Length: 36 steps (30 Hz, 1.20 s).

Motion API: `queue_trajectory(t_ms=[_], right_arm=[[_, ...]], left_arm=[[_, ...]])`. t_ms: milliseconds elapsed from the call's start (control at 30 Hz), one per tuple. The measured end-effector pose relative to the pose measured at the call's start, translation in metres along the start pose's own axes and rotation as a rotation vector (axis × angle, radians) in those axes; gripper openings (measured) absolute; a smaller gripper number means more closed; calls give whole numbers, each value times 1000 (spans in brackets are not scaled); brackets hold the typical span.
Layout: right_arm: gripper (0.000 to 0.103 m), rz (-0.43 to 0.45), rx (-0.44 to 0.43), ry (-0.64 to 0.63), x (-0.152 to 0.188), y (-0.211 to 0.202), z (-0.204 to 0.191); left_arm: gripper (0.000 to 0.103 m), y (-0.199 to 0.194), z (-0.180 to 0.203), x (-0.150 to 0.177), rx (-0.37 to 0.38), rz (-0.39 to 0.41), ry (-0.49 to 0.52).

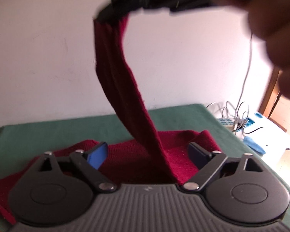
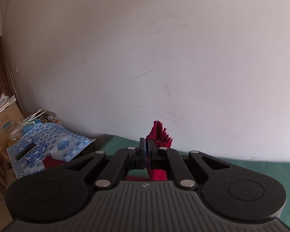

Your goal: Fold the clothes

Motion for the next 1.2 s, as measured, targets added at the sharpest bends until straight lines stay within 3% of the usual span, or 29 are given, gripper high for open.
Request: queue_trajectory(t_ms=[133, 300, 367, 400, 433, 467, 500, 533, 567, 767, 800, 833, 900, 967, 1000, 1033, 1100, 1200], right_arm=[[2, -5, 17, -25, 8, 9, -14], [2, -11, 41, -58, 19, 20, -32], [2, -14, 51, -71, 23, 24, -39], [2, -15, 56, -78, 26, 26, -42], [2, -17, 54, -71, 27, 28, -44], [2, -19, 51, -59, 27, 30, -45], [2, -19, 53, -59, 28, 33, -46], [2, -23, 50, -58, 29, 36, -49], [2, -31, 41, -49, 30, 38, -50], [7, -11, -19, -28, 30, 34, -60], [16, 18, -17, -15, 27, 28, -59], [38, 51, -14, 2, 24, 21, -57], [60, 144, -6, 58, 14, 1, -46], [57, 203, -1, 125, 10, -22, -28], [50, 204, 4, 157, 10, -31, -18], [44, 181, 34, 186, 18, -40, -5], [42, 119, 94, 263, 41, -55, 25], [37, -24, 178, 447, 110, -73, 74]], left_arm=[[68, 22, -4, -10, -91, -18, 19], [68, 17, -23, -22, -180, 13, -6], [94, 11, -31, -26, -225, 35, -3], [94, 9, -34, -27, -257, 51, 6], [82, 10, -36, -27, -265, 42, 11], [57, 12, -38, -26, -268, 29, 16], [42, 15, -41, -23, -244, 2, -2], [11, 14, -46, -22, -215, -16, -25], [1, 12, -51, -21, -187, -31, -48], [1, 7, -64, -15, -137, -12, -150], [0, 10, -63, -14, -136, -11, -163], [0, 15, -62, -12, -135, -11, -176], [0, 11, -74, -10, -145, -11, -203], [0, 8, -82, -15, -156, -10, -221], [0, 5, -90, -13, -162, -8, -228], [0, 6, -94, -15, -166, -4, -229], [0, 3, -99, -25, -171, 10, -207], [0, -3, -108, -40, -183, 39, -176]])
Point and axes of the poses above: each gripper's, at about its wrist camera, not at the fingertips, and y roughly the way its jaws point, z to its right, x to its underside, the point moved 4 cm from there along y, roughly the way its jaws point, and after that the axes turned 8 degrees about z, right-handed, at the moved point
